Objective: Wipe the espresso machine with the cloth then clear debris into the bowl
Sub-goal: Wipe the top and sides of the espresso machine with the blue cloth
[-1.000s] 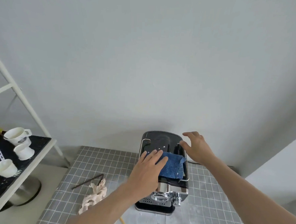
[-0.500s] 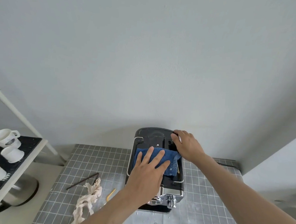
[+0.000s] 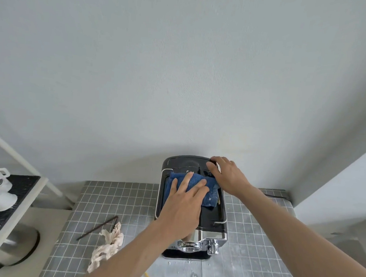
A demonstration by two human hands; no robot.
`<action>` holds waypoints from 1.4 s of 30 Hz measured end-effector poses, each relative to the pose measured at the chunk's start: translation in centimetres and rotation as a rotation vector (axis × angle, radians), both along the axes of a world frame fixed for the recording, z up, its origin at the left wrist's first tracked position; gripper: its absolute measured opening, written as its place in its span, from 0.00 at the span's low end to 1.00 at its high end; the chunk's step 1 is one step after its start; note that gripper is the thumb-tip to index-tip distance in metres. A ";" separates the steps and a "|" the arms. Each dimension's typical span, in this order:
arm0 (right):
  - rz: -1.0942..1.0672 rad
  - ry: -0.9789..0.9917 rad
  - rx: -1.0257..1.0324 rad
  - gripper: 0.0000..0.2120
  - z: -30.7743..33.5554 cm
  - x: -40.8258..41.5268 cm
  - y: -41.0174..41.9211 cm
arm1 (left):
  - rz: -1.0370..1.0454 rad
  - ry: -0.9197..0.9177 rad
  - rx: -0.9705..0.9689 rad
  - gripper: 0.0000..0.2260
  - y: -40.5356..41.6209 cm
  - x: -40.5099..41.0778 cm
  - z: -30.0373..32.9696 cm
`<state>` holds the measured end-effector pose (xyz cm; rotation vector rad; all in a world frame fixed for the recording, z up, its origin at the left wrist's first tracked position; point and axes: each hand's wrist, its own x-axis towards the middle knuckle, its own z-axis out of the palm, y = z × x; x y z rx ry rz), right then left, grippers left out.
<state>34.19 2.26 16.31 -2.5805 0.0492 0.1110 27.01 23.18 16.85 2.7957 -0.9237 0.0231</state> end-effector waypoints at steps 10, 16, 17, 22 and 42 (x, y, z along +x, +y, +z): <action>-0.015 0.006 0.072 0.29 -0.8 0.2 -0.6 | -0.044 -0.064 0.016 0.26 0.8 -4.7 -1.0; -0.015 0.005 0.093 0.29 -0.9 0.2 -0.8 | 0.036 0.004 0.044 0.31 -0.9 -0.5 0.1; -0.016 0.006 0.094 0.28 -1.0 0.3 -0.8 | 0.051 0.012 0.064 0.31 -1.3 0.3 0.5; 0.000 0.010 0.068 0.26 -0.8 0.4 -0.6 | 0.083 0.017 0.138 0.32 -2.3 1.5 1.5; -0.005 -0.009 0.128 0.28 -1.7 0.6 -1.2 | 0.000 0.013 -0.060 0.28 -0.3 -1.2 -1.1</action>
